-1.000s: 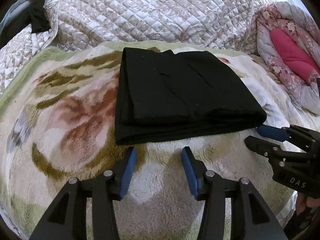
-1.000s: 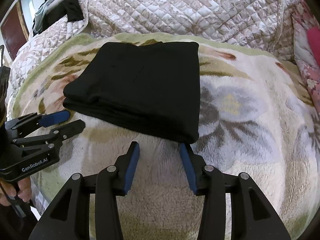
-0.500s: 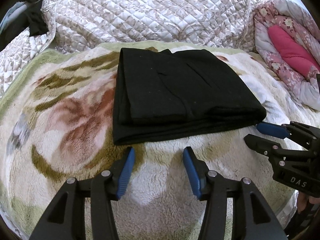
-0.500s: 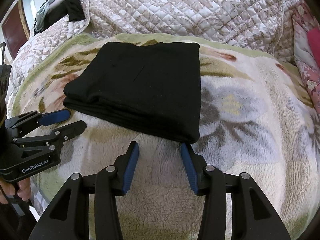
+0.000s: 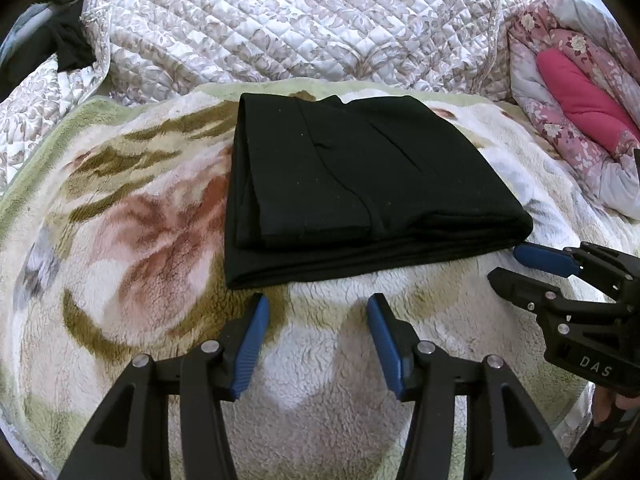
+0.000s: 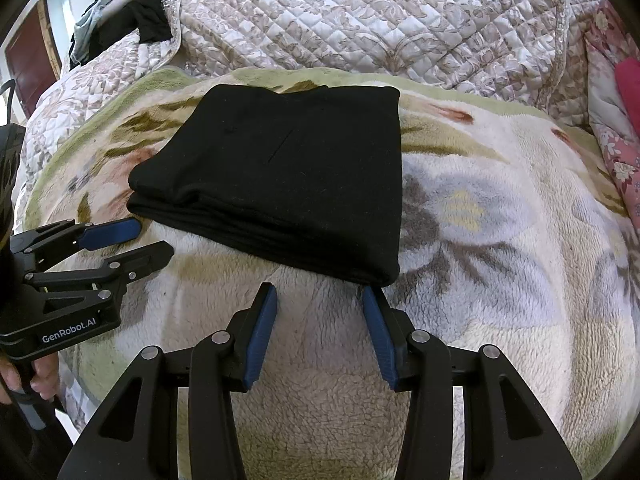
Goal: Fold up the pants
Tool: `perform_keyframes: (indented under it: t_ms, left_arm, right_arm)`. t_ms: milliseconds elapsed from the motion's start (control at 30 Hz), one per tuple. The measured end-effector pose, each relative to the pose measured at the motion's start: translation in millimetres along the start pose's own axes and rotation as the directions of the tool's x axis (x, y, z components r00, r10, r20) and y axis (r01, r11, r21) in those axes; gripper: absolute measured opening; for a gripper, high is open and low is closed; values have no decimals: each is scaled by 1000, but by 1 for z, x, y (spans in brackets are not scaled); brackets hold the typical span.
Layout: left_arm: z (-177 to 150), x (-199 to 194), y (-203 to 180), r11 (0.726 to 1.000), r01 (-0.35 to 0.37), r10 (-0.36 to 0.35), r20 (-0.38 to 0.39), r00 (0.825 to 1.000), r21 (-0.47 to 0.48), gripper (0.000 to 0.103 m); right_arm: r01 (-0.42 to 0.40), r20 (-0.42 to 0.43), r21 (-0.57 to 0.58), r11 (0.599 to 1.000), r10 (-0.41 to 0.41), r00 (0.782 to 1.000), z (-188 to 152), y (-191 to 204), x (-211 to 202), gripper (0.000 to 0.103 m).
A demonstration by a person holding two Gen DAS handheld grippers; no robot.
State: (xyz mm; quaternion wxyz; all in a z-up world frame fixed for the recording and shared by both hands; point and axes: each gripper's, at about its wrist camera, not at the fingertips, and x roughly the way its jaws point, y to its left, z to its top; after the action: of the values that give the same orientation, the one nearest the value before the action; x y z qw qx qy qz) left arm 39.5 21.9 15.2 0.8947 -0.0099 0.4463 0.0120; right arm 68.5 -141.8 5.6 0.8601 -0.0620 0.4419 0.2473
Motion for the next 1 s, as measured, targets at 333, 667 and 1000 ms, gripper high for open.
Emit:
perform_keyframes:
  t_ms: [333,667,1000]
  left_arm:
    - [1,0,0,1000,3,-3,-2,1000,-1,55]
    - [0,0,1,1000,-11,11,-5,1000,3,55]
    - [0,1,1,1000,-11,11,-6,1000,5,55]
  right_arm:
    - [0,1,1,1000,0,1000,0,0,0,46]
    - [1,1,0,1000,-1,1000,0,0,0,46]
    - [2,2,0,1000,-2,1000,-1,1,0,46]
